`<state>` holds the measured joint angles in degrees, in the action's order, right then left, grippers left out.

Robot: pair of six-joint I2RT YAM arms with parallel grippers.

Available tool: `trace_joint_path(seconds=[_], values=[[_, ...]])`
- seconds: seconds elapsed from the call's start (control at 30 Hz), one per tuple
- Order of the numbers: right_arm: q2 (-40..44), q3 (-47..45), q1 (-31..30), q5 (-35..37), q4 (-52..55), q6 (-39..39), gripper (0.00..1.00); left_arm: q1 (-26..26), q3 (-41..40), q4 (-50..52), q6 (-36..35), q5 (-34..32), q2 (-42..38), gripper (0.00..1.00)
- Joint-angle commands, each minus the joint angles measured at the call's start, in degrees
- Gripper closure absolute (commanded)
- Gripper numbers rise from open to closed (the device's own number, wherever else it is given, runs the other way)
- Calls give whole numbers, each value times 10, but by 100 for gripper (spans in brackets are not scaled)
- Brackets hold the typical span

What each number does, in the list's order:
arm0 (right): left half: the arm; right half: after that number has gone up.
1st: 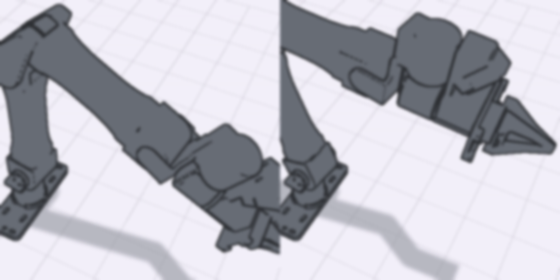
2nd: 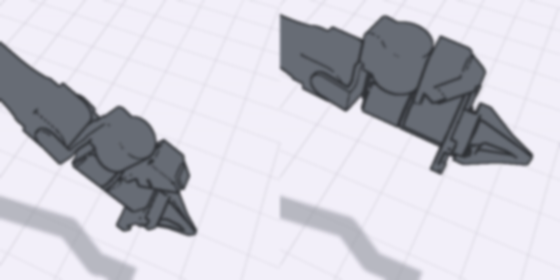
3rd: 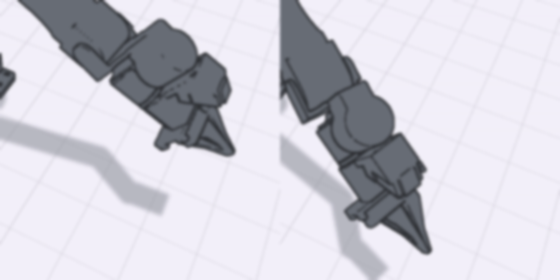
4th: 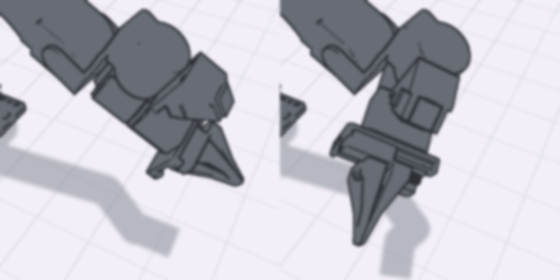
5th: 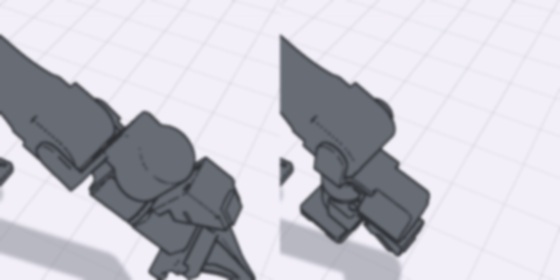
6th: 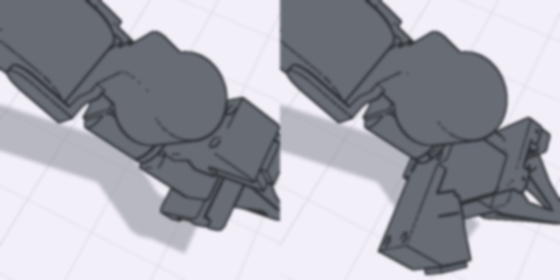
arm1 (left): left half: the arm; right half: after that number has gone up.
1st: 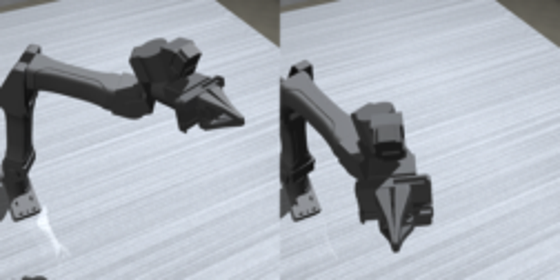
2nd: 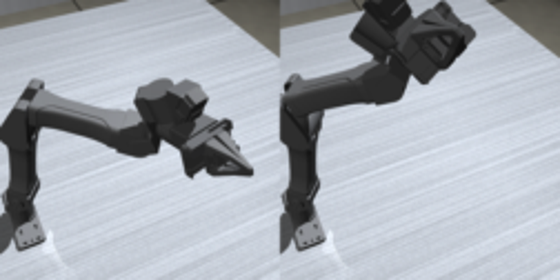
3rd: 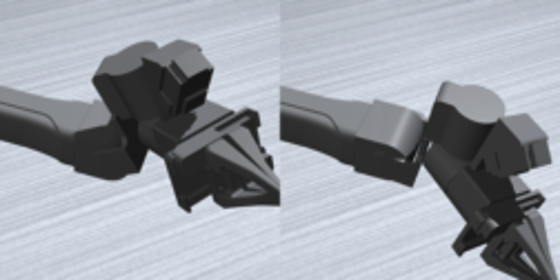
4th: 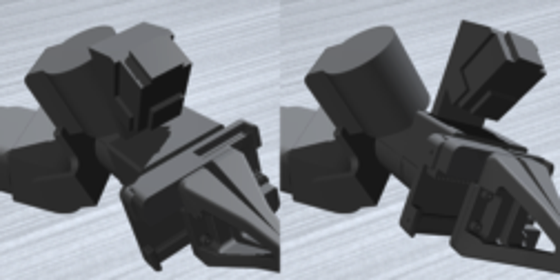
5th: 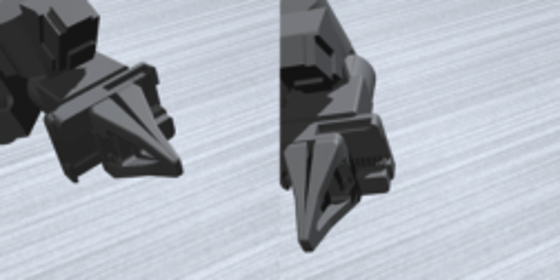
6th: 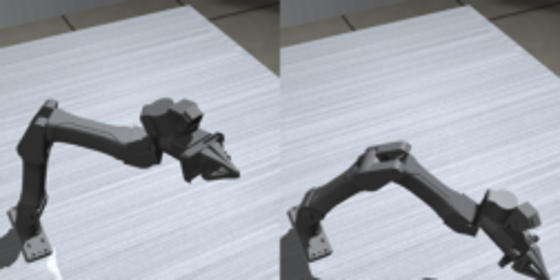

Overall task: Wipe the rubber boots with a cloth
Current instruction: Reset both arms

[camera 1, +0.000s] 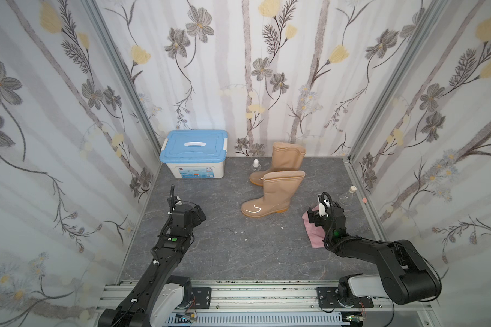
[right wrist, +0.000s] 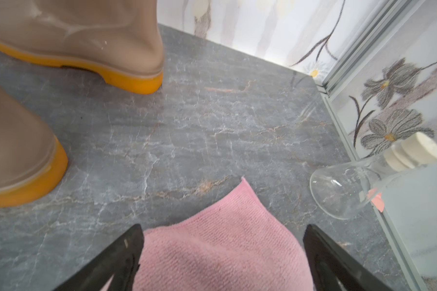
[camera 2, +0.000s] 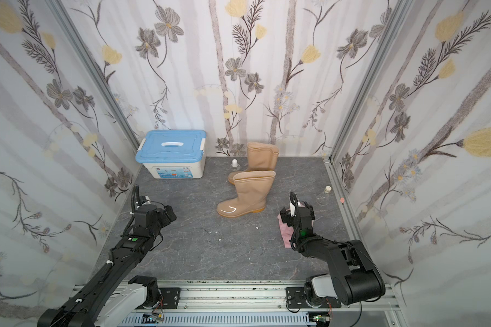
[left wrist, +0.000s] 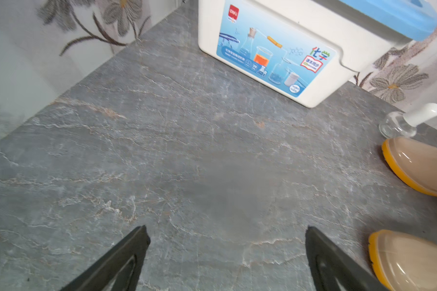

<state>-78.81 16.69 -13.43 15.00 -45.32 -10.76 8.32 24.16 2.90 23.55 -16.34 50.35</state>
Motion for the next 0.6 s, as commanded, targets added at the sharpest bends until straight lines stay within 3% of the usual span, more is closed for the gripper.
trace_joint_path(seconds=[0.0, 0.23, 0.37, 0.43, 0.5, 0.57], values=[[0, 3, 5, -15, -54, -5, 0, 0, -31, -131, -64, -75, -9, 0], [-11, 2, 29, -6, -67, 31, 0, -6, -97, -282, -146, -125, -11, 0], [-32, -3, 71, -86, -83, 55, 0, -14, -150, -386, -201, -115, 2, 0], [-68, 11, 77, -92, -108, 56, 0, -22, -170, -437, -220, -115, 22, 0], [-50, 48, 86, -107, -5, 67, 0, -32, -177, -473, -223, -109, 45, 0], [-63, 50, 94, -116, -22, 71, 0, -35, -177, -495, -222, -80, 65, 0]])
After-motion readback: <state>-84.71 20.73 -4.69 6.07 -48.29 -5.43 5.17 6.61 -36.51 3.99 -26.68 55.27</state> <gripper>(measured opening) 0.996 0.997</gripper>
